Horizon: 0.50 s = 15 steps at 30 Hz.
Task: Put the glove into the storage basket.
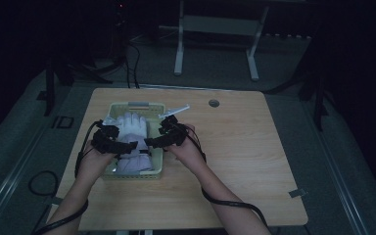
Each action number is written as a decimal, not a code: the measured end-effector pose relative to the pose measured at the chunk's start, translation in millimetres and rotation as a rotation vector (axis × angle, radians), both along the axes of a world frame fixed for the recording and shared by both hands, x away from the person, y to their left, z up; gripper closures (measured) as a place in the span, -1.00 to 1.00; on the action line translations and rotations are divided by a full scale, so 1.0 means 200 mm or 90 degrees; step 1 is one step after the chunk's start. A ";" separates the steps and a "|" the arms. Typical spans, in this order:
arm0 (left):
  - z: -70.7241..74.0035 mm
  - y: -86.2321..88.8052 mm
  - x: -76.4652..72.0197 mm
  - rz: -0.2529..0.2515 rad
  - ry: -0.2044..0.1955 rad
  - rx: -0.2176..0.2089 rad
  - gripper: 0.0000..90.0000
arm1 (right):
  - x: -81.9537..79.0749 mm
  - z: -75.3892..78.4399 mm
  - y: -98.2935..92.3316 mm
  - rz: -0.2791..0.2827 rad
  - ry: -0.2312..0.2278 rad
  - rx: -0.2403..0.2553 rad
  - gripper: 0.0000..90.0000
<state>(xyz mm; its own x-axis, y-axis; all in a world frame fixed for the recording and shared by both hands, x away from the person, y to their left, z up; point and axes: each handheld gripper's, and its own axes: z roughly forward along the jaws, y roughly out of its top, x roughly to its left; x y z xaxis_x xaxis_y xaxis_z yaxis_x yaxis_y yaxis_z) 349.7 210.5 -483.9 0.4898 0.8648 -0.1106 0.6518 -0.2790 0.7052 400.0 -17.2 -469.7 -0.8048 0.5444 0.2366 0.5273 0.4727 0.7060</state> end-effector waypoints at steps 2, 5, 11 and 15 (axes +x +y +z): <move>0.00 -0.01 -0.01 -0.003 -0.001 -0.007 -0.67 | 0.00 0.00 -0.02 0.003 0.005 0.004 -0.53; 0.00 -0.04 -0.02 -0.006 -0.007 -0.023 -0.67 | 0.00 -0.01 -0.04 0.012 0.007 0.001 -0.58; 0.03 -0.11 -0.04 -0.007 -0.010 -0.061 -0.79 | 0.01 -0.01 -0.11 0.023 -0.005 0.014 -0.64; 0.05 -0.15 -0.05 -0.019 -0.020 -0.072 -0.88 | 0.02 -0.01 -0.15 0.033 -0.008 0.005 -0.64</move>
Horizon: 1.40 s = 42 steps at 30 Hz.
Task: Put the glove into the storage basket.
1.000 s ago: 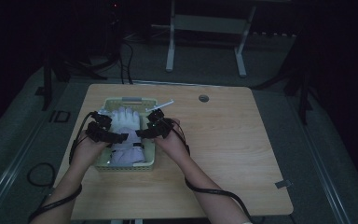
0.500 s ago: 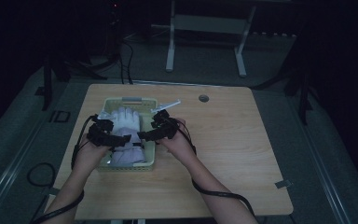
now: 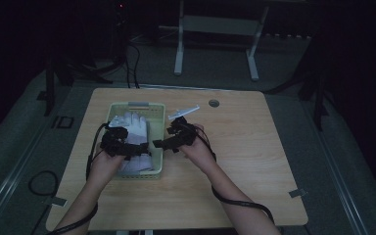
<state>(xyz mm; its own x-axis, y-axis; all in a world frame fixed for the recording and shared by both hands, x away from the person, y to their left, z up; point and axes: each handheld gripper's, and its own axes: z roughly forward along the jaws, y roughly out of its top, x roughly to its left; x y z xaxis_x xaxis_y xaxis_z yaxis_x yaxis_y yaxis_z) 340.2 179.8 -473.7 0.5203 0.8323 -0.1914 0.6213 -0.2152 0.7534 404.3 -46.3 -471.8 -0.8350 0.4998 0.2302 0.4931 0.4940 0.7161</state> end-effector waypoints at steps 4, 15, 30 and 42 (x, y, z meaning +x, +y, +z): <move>0.03 -0.08 -0.02 -0.017 -0.022 -0.021 -0.93 | -0.01 -0.01 -0.07 0.010 -0.012 -0.018 -0.67; 0.05 -0.29 -0.11 -0.089 -0.043 -0.058 -0.93 | -0.05 -0.03 -0.28 -0.012 -0.031 -0.010 -0.68; 0.01 -0.57 -0.24 -0.182 -0.063 -0.051 -0.93 | -0.12 -0.09 -0.60 -0.046 -0.058 -0.016 -0.68; -0.08 -0.75 -0.28 -0.252 -0.045 -0.055 -0.93 | -0.21 -0.14 -0.78 -0.038 -0.084 -0.017 -0.68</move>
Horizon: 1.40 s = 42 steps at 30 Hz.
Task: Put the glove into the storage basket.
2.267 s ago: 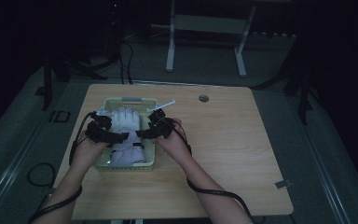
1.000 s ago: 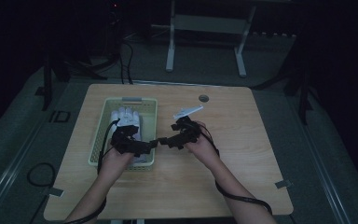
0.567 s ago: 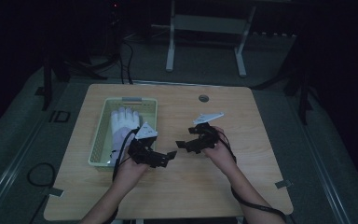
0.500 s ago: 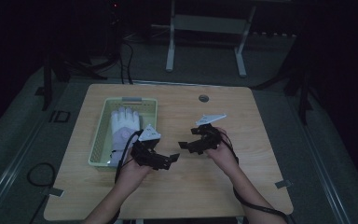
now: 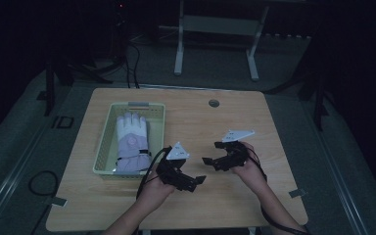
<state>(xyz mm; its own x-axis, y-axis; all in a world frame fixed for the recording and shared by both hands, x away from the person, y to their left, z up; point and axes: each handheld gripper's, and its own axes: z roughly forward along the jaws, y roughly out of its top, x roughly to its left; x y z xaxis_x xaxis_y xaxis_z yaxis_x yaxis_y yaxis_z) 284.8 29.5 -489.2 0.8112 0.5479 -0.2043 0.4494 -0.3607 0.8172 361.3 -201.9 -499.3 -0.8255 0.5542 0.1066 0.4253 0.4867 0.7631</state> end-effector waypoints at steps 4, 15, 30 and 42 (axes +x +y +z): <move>-0.04 -0.05 0.00 -0.013 0.005 0.000 -0.93 | -0.02 -0.03 -0.05 0.003 -0.003 -0.013 -0.68; -0.16 -0.17 -0.03 -0.065 -0.004 -0.002 -0.92 | -0.08 -0.12 -0.16 0.000 -0.001 -0.030 -0.68; -0.33 -0.26 -0.06 -0.090 -0.014 0.002 -0.91 | -0.17 -0.23 -0.33 -0.013 -0.033 -0.015 -0.69; -0.38 -0.28 -0.09 -0.106 -0.029 0.000 -0.91 | -0.25 -0.27 -0.51 -0.049 -0.061 -0.003 -0.69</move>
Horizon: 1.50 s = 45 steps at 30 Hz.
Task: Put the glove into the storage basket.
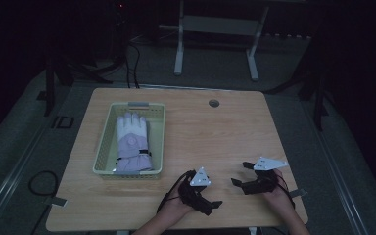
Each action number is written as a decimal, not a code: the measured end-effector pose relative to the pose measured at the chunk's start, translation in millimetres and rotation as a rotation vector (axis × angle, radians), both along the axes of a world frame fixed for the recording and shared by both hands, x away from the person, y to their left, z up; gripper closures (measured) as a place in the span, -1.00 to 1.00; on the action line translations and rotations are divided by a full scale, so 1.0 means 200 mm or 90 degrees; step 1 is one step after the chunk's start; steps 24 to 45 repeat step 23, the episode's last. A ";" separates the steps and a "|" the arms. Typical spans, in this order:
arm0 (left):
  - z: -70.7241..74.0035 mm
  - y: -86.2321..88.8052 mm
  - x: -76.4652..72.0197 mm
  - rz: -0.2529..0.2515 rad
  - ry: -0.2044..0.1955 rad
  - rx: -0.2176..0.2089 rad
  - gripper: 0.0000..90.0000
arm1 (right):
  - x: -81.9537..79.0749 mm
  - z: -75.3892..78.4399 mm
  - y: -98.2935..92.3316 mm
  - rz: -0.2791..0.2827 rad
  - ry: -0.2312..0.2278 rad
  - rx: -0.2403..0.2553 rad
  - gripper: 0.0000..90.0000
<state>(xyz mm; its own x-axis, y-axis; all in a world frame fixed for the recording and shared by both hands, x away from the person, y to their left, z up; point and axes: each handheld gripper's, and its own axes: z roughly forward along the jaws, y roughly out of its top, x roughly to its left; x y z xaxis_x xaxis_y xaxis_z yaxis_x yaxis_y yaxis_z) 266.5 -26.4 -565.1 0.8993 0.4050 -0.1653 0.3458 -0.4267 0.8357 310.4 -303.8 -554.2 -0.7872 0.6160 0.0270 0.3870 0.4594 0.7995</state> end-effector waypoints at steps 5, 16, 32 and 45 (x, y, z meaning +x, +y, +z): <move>0.00 0.02 -0.02 0.001 -0.027 -0.020 -0.88 | -0.02 -0.01 -0.02 0.013 -0.028 0.006 -0.69; 0.00 0.02 -0.03 -0.014 -0.028 -0.024 -0.88 | -0.03 -0.02 -0.04 0.011 -0.043 0.006 -0.70; 0.00 0.01 -0.03 -0.012 -0.029 -0.018 -0.88 | -0.03 -0.02 -0.05 0.008 -0.042 0.011 -0.69; 0.00 0.01 -0.03 -0.012 -0.029 -0.018 -0.88 | -0.03 -0.02 -0.05 0.008 -0.042 0.011 -0.69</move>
